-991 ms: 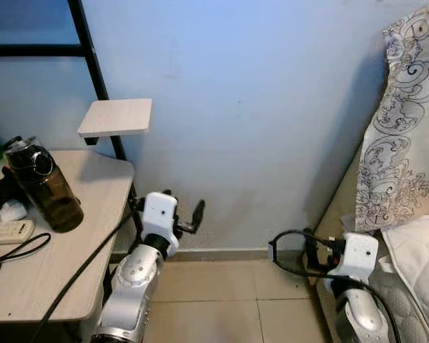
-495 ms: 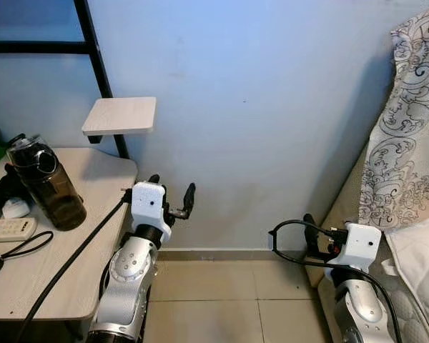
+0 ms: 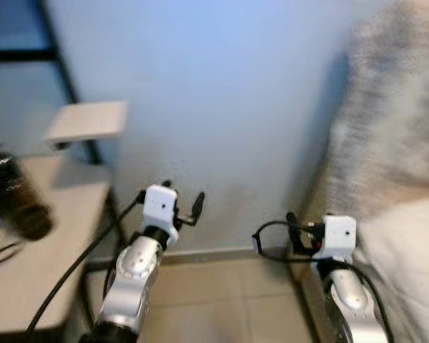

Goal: Clean up the room

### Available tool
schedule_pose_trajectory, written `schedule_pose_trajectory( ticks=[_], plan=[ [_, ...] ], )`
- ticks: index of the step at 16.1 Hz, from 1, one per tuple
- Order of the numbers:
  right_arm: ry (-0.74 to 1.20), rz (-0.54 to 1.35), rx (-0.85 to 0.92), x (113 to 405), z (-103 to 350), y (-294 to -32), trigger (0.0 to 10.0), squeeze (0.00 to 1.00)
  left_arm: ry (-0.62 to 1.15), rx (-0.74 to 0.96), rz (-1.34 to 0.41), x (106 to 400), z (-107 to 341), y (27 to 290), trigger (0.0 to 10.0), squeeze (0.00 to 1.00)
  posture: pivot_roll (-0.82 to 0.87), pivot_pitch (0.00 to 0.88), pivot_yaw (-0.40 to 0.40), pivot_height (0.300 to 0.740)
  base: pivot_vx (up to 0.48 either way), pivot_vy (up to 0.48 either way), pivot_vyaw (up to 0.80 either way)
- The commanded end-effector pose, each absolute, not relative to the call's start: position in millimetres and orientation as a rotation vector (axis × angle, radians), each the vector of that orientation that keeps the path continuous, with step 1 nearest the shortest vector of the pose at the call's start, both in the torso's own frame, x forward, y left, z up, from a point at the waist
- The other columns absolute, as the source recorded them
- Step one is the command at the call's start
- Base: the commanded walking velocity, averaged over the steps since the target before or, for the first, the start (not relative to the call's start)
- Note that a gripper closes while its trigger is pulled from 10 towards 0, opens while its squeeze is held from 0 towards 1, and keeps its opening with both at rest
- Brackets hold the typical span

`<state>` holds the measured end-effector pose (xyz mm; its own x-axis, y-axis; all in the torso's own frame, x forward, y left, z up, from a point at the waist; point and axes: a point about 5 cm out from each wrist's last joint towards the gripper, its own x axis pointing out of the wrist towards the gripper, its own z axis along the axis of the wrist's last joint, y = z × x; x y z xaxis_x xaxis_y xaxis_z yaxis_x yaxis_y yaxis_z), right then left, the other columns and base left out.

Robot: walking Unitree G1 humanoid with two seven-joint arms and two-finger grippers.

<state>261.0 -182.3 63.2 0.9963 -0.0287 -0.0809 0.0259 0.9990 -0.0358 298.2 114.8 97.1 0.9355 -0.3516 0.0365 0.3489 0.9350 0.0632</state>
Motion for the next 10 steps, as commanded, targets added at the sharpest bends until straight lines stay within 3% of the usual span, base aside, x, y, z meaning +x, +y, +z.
schedule_pose_trajectory(
  ticks=[1,4,7,10],
  plan=[
    [0.078,-0.055,-0.042,260.4,63.3,-186.2,10.0,0.0,-0.065,0.084,-0.407,301.8,100.6,106.7,10.0,0.0,0.2,0.0,0.012,0.735,0.0,0.0,-0.51],
    [0.083,-0.084,-0.041,258.8,62.2,-190.4,10.0,0.0,-0.056,0.071,-0.429,307.7,99.5,108.8,10.0,0.0,0.19,0.0,0.014,0.735,0.0,0.0,-0.52],
    [0.078,-0.096,-0.061,257.4,62.7,-192.0,10.0,0.0,-0.073,0.011,-0.48,306.4,102.0,107.1,10.0,0.0,0.18,0.0,0.014,0.735,0.0,-0.426,-0.52],
    [0.083,-0.128,-0.09,256.7,61.9,-195.8,10.0,0.0,-0.069,0.069,-0.413,309.6,99.4,112.6,10.0,0.0,0.19,0.0,0.016,0.735,0.084,0.0,-0.53]
  ],
)
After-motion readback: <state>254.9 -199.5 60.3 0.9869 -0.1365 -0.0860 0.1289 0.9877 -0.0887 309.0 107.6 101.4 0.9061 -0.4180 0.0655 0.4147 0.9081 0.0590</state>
